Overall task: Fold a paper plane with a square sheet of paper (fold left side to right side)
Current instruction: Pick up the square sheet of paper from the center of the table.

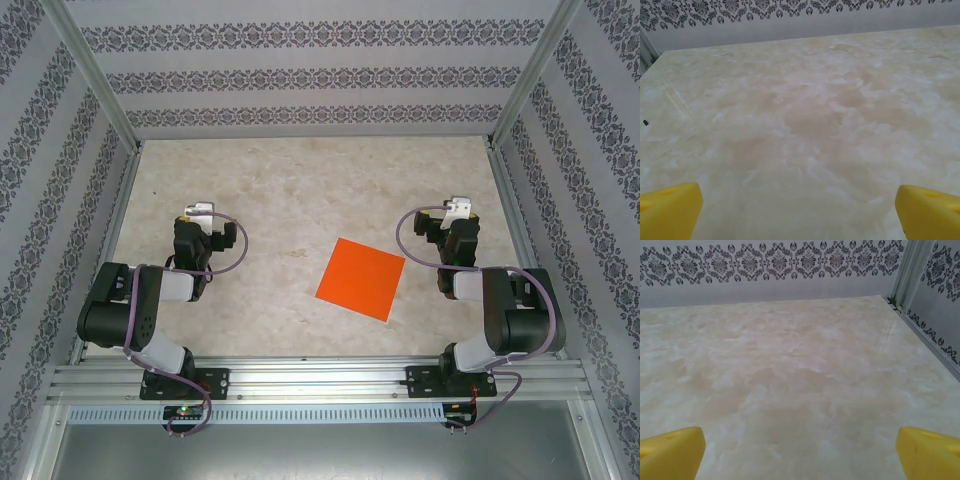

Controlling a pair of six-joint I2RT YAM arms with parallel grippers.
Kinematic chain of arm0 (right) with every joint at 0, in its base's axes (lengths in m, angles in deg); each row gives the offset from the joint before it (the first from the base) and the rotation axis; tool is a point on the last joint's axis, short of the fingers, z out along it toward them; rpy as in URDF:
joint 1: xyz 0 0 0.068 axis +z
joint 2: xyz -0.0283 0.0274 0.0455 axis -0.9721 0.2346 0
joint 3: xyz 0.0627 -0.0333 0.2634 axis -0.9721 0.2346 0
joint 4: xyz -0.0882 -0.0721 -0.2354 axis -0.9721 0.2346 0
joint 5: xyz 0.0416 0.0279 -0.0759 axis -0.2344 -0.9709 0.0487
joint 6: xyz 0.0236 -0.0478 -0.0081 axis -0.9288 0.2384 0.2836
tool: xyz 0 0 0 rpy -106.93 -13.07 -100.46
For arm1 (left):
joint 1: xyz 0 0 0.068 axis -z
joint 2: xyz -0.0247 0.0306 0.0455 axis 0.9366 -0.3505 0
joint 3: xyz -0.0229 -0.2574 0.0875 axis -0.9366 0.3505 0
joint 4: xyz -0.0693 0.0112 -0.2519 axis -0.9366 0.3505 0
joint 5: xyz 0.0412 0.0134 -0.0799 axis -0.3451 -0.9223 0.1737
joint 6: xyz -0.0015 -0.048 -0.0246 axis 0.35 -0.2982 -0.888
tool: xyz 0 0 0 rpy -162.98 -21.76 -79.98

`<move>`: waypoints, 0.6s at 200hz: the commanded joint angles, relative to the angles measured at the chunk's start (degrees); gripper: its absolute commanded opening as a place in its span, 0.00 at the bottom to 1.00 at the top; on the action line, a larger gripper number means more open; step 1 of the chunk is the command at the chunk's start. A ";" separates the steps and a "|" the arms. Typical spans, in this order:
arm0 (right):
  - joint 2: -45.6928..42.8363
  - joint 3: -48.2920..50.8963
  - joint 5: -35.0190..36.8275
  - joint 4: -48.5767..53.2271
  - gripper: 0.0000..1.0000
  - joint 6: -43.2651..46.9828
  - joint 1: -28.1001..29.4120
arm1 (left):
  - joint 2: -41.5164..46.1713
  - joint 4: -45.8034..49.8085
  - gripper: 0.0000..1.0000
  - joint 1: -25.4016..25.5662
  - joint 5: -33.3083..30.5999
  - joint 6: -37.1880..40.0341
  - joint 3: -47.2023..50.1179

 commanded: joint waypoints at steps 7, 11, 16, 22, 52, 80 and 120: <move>-0.39 -0.22 -1.32 -1.87 0.98 -0.71 -0.51 | 0.14 -0.44 1.00 -0.67 0.84 0.70 -0.37; -0.34 -0.23 -1.35 -1.87 0.98 -0.68 -0.41 | 0.09 -0.48 1.00 -0.67 0.84 0.69 -0.44; -0.38 -0.22 -1.39 -1.83 0.98 -0.78 -0.48 | 0.10 -0.50 1.00 -0.67 0.84 0.70 -0.43; -0.36 -0.27 -1.48 -1.79 0.98 -0.80 -0.48 | 0.11 -0.48 1.00 -0.67 0.84 0.65 -0.44; -0.36 -0.33 -1.51 -1.78 0.98 -0.74 -0.48 | 0.10 -0.48 1.00 -0.67 0.84 0.69 -0.44; -0.36 -0.36 -1.45 -1.70 0.98 -0.79 -0.48 | 0.14 -0.48 1.00 -0.67 0.84 0.61 -0.40; -0.43 -0.22 -1.47 -1.87 0.98 -0.79 -0.48 | 0.31 -0.11 1.00 -0.67 1.18 0.90 -0.62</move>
